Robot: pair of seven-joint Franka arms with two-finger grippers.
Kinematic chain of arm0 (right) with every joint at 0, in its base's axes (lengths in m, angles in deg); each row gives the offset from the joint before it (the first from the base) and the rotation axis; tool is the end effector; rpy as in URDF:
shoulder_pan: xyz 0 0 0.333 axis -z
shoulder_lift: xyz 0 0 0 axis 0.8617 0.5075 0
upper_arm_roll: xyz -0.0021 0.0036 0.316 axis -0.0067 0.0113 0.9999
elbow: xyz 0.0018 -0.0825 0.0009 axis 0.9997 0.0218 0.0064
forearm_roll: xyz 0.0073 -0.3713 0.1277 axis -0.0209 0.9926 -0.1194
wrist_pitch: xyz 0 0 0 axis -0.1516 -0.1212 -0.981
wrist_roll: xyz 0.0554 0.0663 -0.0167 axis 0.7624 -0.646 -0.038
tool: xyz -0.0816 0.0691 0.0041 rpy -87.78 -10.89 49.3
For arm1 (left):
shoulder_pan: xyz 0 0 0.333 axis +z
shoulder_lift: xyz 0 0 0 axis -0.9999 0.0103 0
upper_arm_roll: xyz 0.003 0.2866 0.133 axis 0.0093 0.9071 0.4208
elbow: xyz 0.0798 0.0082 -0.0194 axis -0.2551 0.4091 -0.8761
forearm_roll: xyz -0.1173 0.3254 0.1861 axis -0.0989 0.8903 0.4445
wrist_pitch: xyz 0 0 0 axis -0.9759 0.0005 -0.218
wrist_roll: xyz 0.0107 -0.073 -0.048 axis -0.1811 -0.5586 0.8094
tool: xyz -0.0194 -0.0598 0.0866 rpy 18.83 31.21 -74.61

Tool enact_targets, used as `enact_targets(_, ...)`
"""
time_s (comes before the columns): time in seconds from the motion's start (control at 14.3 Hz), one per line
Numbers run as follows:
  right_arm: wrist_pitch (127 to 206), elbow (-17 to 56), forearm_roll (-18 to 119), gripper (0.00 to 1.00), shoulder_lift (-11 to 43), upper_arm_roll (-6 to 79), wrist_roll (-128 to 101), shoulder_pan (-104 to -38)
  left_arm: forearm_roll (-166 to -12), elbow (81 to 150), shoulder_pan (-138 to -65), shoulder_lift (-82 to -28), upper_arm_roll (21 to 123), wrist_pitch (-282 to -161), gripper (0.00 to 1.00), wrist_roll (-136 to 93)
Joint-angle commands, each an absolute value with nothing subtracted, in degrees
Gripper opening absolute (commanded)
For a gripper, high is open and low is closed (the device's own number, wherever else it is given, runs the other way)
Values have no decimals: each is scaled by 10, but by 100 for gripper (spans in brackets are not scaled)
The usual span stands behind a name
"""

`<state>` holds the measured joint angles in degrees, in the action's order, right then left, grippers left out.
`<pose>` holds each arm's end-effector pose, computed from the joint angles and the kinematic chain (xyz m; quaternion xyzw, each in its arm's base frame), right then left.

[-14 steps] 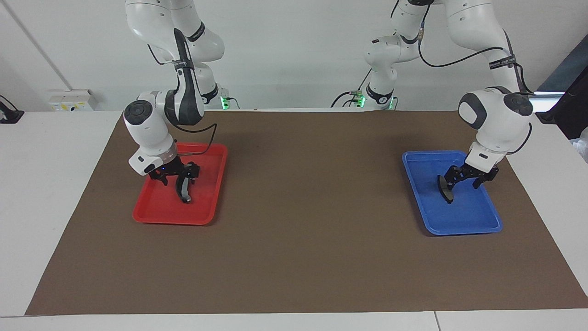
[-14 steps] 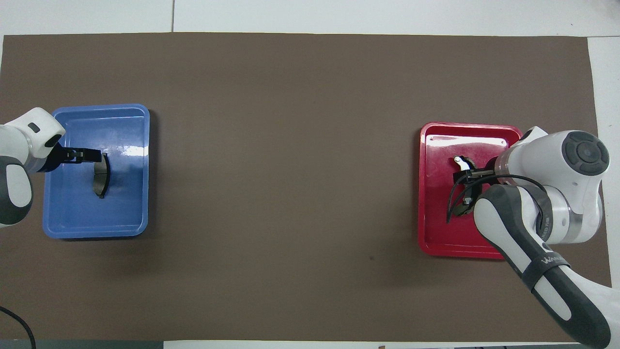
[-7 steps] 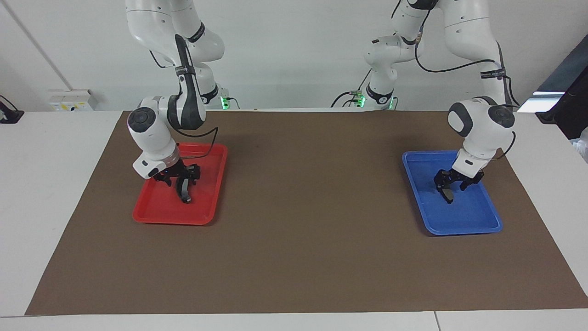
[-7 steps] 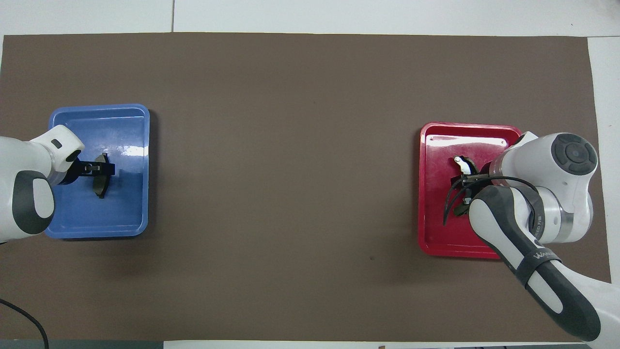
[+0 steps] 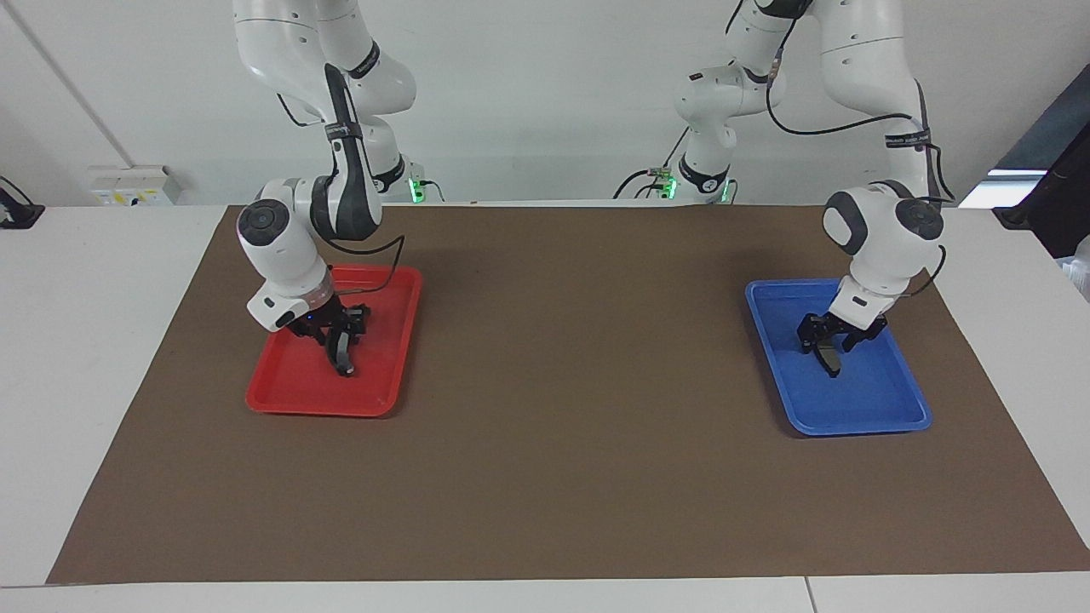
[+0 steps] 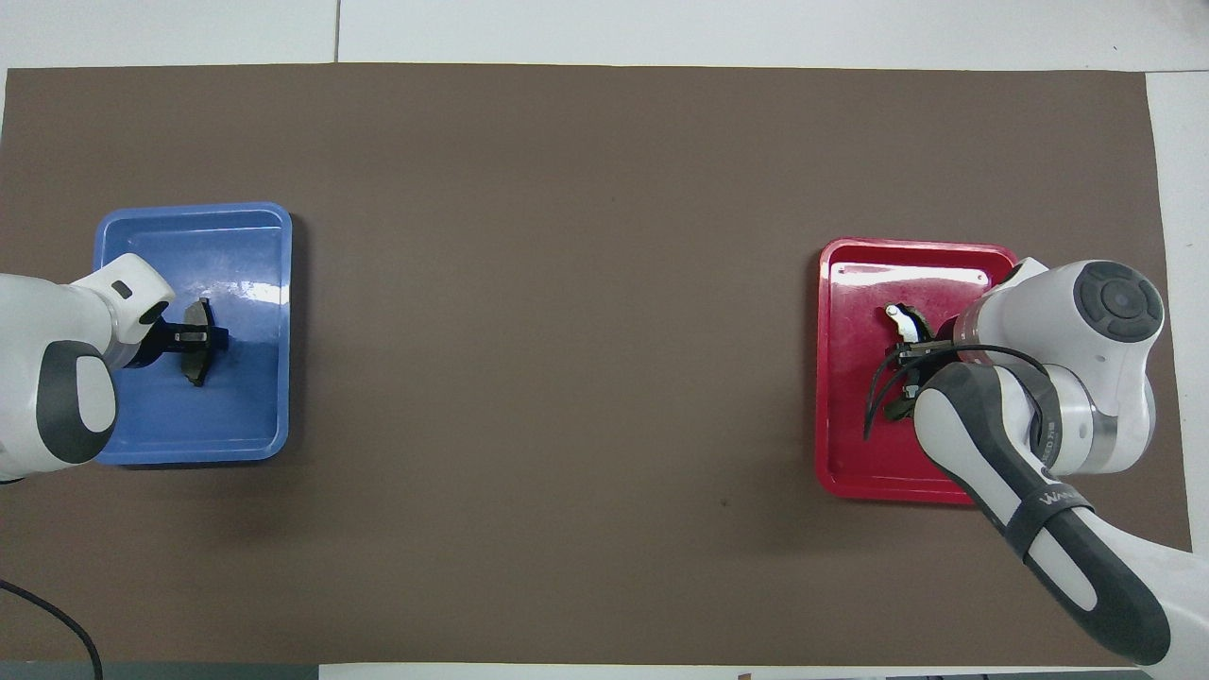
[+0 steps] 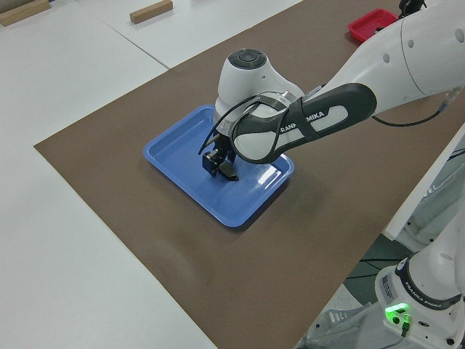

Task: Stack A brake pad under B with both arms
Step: 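Carry the dark pad toward the table center while the right gripper lifts the silver pad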

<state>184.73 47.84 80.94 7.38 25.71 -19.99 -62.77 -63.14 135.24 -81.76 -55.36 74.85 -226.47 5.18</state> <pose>0.5182 -0.0024 0.2947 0.9996 0.0153 -0.0243 0.0041 0.5427 0.0716 0.2978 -0.9984 0.0391 -0.0403 0.0107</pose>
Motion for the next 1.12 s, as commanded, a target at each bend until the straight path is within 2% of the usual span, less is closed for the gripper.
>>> enact_targets(0.0, 1855, 487, 801, 43, 68, 260, -189, -621, -633, 1352, -816, -566, 749, -2275, 22, 58)
enact_targets(0.07, 1853, 487, 801, 36, 67, 260, -189, -622, -634, 1352, -814, -573, 749, -2270, 10, 56)
enact_targets(0.14, 1852, 487, 801, 27, 67, 260, -189, -623, -634, 1352, -816, -588, 751, -2247, 7, 54)
enact_targets(0.28, 1845, 483, 801, 12, 68, 260, -189, -622, -633, 1334, -828, -623, 749, -2194, 4, 52)
enact_targets(0.42, 1822, 466, 801, 3, 70, 260, -187, -621, -633, 1276, -866, -630, 747, -2107, 4, 23)
enact_targets(0.63, 1745, 401, 801, 1, 67, 260, -186, -622, -633, 1260, -964, -626, 747, -2087, 2, -95)
enact_targets(0.84, 1594, 272, 801, 1, 67, 260, -162, -620, -633, 1255, -1070, -606, 747, -2115, 1, -244)
enact_targets(1.05, 1441, 151, 801, 1, 65, 260, -158, -616, -633, 1228, -1157, -548, 746, -2168, 1, -356)
